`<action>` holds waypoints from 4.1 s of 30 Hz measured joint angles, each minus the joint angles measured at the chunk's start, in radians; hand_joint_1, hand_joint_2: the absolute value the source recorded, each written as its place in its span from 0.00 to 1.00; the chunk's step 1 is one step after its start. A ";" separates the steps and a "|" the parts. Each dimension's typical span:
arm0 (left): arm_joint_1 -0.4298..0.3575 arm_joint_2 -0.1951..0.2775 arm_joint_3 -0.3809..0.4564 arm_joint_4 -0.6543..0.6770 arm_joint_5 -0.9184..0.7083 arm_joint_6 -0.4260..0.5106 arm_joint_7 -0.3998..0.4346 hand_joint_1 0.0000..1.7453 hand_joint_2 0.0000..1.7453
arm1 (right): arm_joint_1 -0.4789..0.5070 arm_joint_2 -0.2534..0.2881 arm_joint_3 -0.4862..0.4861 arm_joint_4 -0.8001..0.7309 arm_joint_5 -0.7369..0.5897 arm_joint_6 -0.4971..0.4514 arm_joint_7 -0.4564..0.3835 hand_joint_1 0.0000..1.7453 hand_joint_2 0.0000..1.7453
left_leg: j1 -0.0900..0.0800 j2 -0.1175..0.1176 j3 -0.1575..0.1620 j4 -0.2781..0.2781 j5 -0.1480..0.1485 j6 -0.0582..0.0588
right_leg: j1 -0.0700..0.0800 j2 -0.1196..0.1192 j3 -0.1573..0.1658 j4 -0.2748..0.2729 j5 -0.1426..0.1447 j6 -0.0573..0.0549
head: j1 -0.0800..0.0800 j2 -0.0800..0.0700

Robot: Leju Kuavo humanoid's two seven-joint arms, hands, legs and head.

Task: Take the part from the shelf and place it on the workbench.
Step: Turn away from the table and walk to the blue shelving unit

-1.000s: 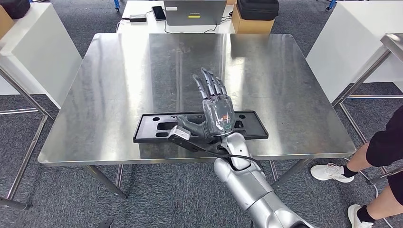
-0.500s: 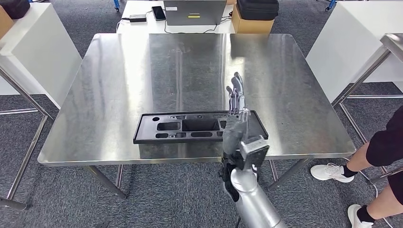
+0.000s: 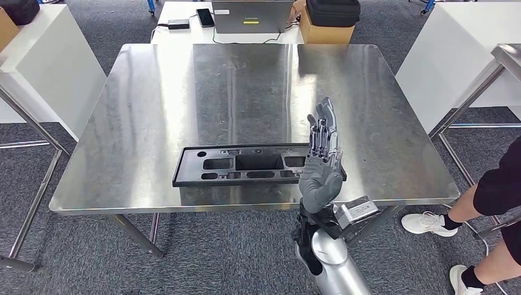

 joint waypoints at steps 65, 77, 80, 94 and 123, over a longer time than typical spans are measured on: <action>0.042 -0.005 0.029 0.011 -0.014 0.039 0.000 0.00 0.00 | 0.394 -0.014 -0.318 -0.202 -0.241 0.150 -0.004 0.00 0.00 | -0.001 0.011 0.042 -0.031 -0.010 0.024 | 0.000 -0.002 -0.185 0.285 -0.076 -0.037 | 0.017 0.000; 0.041 -0.005 0.029 0.011 -0.012 0.035 0.000 0.00 0.00 | 0.400 -0.010 -0.324 -0.203 -0.230 0.173 0.007 0.00 0.00 | 0.003 0.006 -0.015 0.024 -0.018 -0.026 | -0.003 0.000 -0.016 0.005 0.027 -0.063 | 0.014 0.000; 0.042 -0.005 0.029 0.011 -0.012 0.034 0.000 0.00 0.00 | 0.401 -0.008 -0.325 -0.203 -0.229 0.173 0.008 0.00 0.00 | 0.008 0.003 -0.072 0.195 -0.137 -0.037 | 0.000 -0.003 -0.037 0.006 0.049 -0.080 | 0.011 0.000; 0.034 0.000 0.029 0.011 -0.019 0.029 0.000 0.00 0.00 | 0.403 -0.015 -0.327 -0.203 -0.235 0.172 0.011 0.00 0.00 | 0.001 0.015 0.074 -0.056 -0.008 0.022 | 0.006 -0.005 -0.157 0.180 -0.020 -0.043 | 0.013 0.000; 0.033 -0.003 0.029 0.013 -0.032 0.022 0.000 0.00 0.00 | 0.382 -0.021 -0.325 -0.198 -0.253 0.153 0.026 0.00 0.00 | 0.000 0.012 0.071 -0.040 -0.015 0.013 | 0.003 -0.005 -0.102 0.079 0.033 -0.023 | 0.013 0.000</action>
